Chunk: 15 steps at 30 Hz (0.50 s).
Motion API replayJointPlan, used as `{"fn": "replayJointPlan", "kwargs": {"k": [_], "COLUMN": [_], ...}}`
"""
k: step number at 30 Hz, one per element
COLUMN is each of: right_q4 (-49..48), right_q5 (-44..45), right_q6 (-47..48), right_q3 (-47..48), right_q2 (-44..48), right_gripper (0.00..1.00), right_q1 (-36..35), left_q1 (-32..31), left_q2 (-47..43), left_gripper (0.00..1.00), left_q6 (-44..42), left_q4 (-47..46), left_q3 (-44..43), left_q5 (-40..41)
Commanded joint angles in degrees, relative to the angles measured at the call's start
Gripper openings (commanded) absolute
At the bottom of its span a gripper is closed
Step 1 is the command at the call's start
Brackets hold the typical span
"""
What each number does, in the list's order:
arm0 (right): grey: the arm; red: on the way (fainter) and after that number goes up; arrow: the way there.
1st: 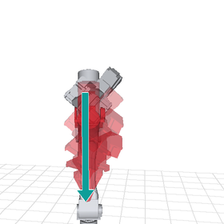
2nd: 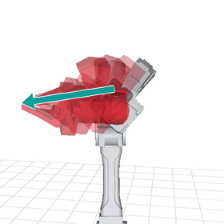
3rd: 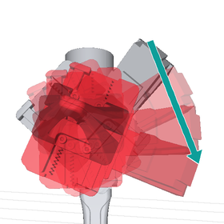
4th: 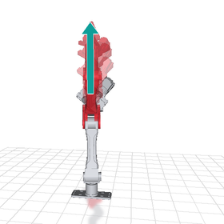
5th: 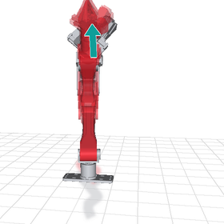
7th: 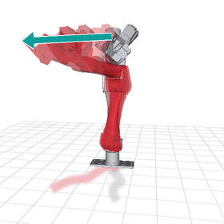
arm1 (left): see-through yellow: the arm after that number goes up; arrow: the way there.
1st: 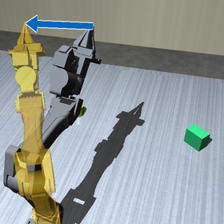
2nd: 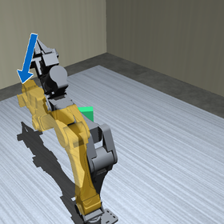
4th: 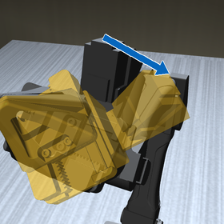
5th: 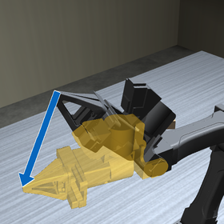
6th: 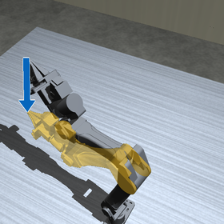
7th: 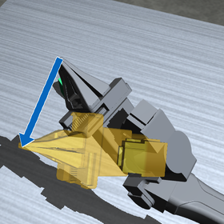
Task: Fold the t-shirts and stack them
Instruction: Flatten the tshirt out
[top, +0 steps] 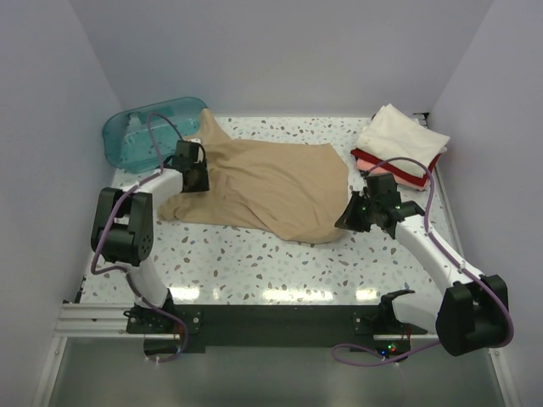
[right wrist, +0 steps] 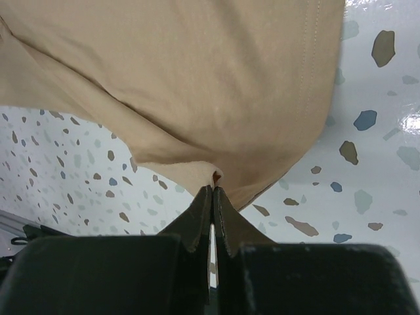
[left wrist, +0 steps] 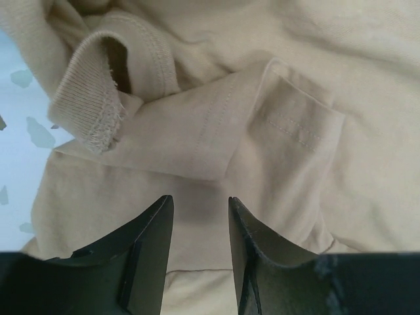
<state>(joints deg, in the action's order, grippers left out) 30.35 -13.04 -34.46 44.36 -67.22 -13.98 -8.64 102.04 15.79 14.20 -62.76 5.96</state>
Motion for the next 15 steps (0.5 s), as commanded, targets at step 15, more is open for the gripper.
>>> {"fn": "replayJointPlan", "kwargs": {"k": [15], "right_q4": [-1.43], "right_q5": [-1.2], "right_q6": [-1.58], "right_q3": [1.61], "right_q2": [0.07], "right_gripper": [0.0], "right_q1": [-0.17], "left_q1": [-0.41], "left_q2": [4.83], "left_gripper": [0.43], "left_q6": [-0.15], "left_q4": [-3.65], "left_q3": [-5.18], "left_q5": [2.39]}}
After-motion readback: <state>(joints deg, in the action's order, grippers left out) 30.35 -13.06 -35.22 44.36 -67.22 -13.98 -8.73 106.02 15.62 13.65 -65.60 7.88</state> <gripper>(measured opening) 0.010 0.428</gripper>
